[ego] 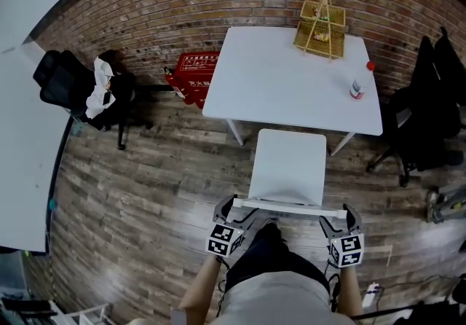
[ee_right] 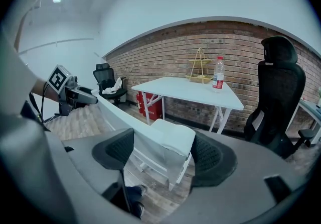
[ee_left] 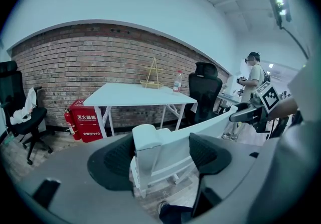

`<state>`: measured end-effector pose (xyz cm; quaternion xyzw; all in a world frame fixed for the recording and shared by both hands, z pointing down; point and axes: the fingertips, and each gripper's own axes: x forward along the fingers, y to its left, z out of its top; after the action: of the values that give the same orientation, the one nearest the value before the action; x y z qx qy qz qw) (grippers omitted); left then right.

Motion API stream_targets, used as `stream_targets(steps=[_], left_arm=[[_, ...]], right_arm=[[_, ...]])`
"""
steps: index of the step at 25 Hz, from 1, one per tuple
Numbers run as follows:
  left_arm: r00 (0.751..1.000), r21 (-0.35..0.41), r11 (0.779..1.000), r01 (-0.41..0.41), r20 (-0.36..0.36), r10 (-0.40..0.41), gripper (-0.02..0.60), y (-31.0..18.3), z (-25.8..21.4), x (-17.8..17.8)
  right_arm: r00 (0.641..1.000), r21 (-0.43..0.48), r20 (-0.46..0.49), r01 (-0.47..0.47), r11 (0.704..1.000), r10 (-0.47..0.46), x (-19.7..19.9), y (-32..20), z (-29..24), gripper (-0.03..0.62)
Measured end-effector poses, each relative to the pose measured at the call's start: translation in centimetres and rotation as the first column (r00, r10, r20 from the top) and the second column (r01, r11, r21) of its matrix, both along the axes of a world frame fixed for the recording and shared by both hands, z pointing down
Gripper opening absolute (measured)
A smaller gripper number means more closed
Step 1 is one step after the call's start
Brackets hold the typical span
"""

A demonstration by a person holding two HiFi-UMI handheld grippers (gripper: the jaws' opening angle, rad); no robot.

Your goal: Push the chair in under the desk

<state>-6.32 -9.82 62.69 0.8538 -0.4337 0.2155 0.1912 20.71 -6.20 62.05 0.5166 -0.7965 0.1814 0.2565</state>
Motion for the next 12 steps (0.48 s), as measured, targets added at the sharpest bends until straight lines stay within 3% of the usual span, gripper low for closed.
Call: stream_targets(steps=[12], left_arm=[[1.000,0.000,1.000,-0.012,0.000,0.012,0.347,-3.2,-0.1,0.4]], right_arm=[[1.000,-0.022,0.004,-0.009,1.000,0.009,0.2,-2.7,0.3,0.354]])
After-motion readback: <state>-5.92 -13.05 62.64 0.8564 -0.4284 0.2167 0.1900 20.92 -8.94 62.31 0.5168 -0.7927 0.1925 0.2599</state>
